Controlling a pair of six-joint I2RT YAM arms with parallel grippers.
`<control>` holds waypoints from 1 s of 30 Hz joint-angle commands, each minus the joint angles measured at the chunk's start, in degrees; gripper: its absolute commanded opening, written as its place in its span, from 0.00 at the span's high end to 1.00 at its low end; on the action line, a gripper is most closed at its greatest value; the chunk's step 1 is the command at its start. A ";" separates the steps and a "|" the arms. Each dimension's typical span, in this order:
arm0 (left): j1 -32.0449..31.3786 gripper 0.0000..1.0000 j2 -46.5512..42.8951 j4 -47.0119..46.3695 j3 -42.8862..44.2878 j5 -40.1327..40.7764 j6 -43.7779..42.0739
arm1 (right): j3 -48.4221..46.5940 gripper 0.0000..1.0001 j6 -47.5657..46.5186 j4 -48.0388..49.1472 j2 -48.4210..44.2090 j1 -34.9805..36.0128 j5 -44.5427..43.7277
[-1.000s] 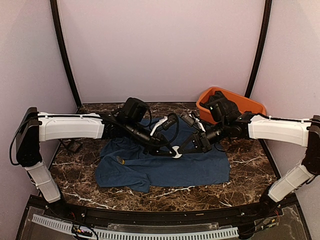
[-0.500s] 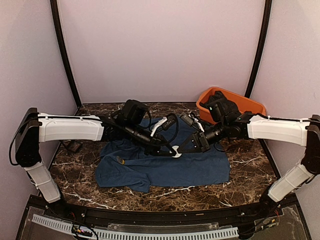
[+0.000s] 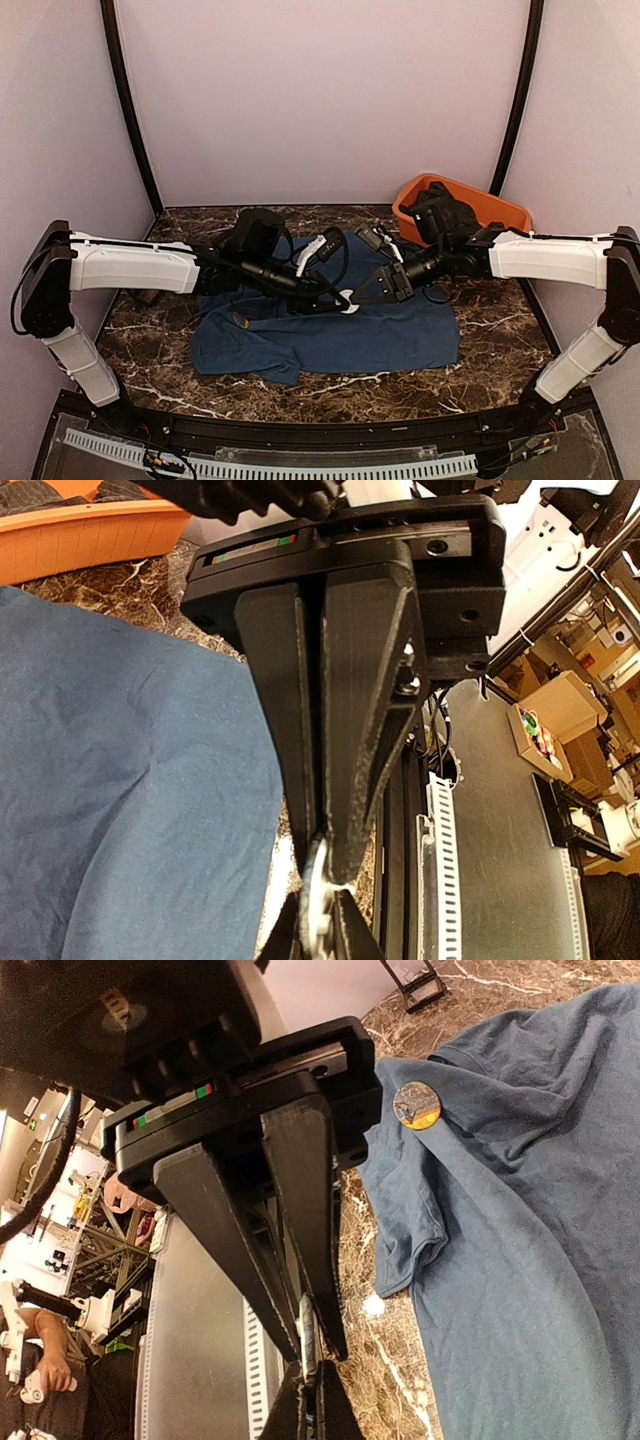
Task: Pin the brooch onto the clothing
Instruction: Open the brooch at the center of the board.
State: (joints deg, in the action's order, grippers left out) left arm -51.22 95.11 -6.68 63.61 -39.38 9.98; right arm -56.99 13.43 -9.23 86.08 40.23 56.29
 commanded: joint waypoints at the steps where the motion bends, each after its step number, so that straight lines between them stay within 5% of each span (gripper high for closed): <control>1: -0.23 0.90 -1.39 -11.38 -0.81 3.07 2.71 | -0.97 1.00 2.15 2.59 0.48 2.49 1.31; 21: 0.33 0.93 -5.21 -18.89 -5.95 11.56 6.84 | -1.49 1.00 1.80 2.08 0.64 2.82 1.45; 30: 1.75 0.62 -6.76 -31.30 -10.72 7.49 13.66 | -2.44 1.00 0.75 0.33 1.23 3.00 0.30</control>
State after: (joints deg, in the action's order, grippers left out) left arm -50.92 91.72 -27.77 55.61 -32.21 19.73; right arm -57.71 14.09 -7.68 87.02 42.24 55.46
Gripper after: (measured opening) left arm 0.354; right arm 0.009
